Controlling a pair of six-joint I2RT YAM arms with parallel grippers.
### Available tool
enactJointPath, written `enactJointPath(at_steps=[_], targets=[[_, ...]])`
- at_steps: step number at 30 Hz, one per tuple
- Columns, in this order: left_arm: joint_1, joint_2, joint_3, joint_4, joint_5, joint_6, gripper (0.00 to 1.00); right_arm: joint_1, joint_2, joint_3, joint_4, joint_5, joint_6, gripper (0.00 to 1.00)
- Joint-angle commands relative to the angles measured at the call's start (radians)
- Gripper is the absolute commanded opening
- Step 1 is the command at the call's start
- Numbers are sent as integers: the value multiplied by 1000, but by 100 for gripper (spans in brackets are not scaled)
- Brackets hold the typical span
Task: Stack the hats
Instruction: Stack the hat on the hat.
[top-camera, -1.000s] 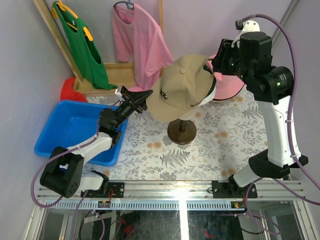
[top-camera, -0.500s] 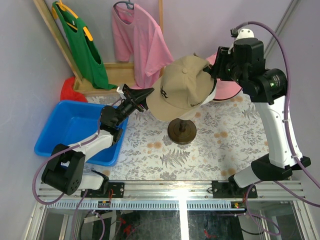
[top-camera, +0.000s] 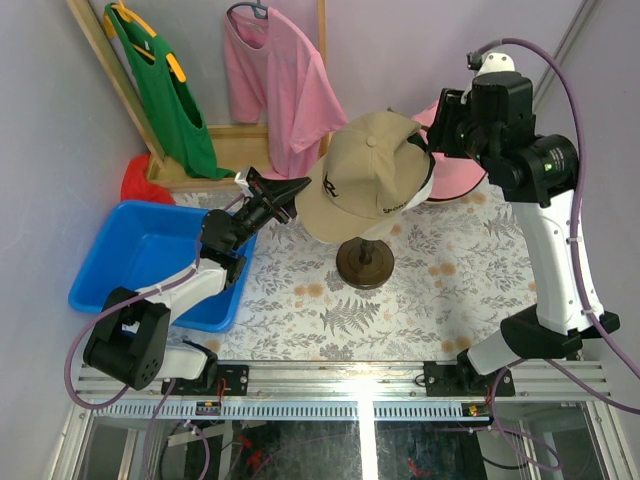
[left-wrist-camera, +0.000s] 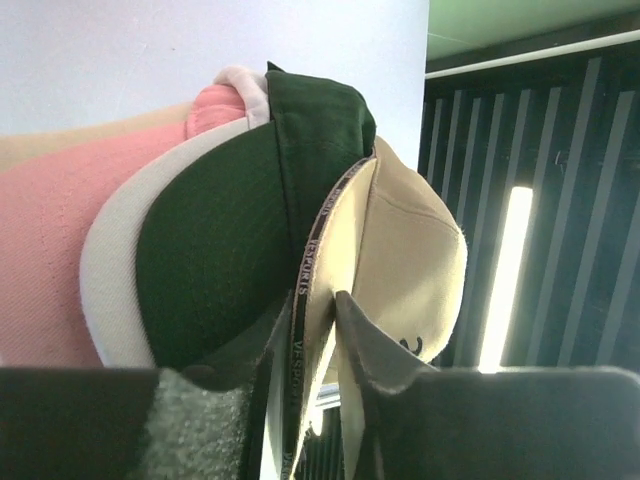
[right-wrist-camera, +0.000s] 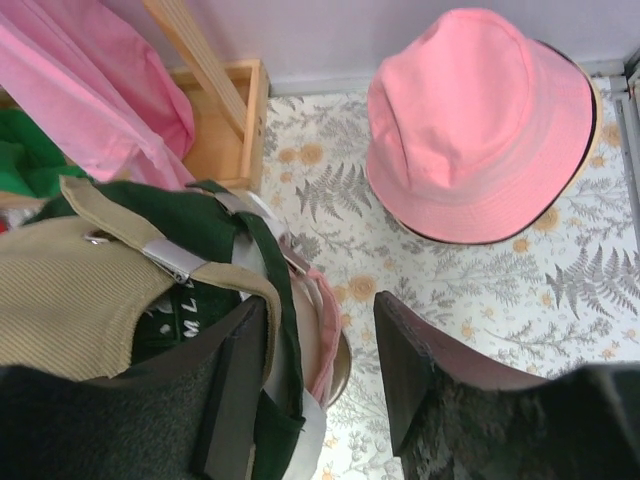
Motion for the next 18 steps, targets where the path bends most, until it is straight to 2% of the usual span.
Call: enactJointPath(at_steps=[1,2,3,14,18], targets=[[-7,8,23,-8,33,-71,6,-18,52,152,-83,33,-22,53],[-7,9,25,-7,33,-72,1,-19,52,159,-85,21,-18,54],[-7,14,27,-5,35,-73,0,-17,46,158,-84,10,-14,56],[-11,29,61,-11,34,-91,0,-18,7,133,-98,-49,20,59],[-15,33,54,-17,4,-114,0,-15,-17,78,-92,-46,28,59]])
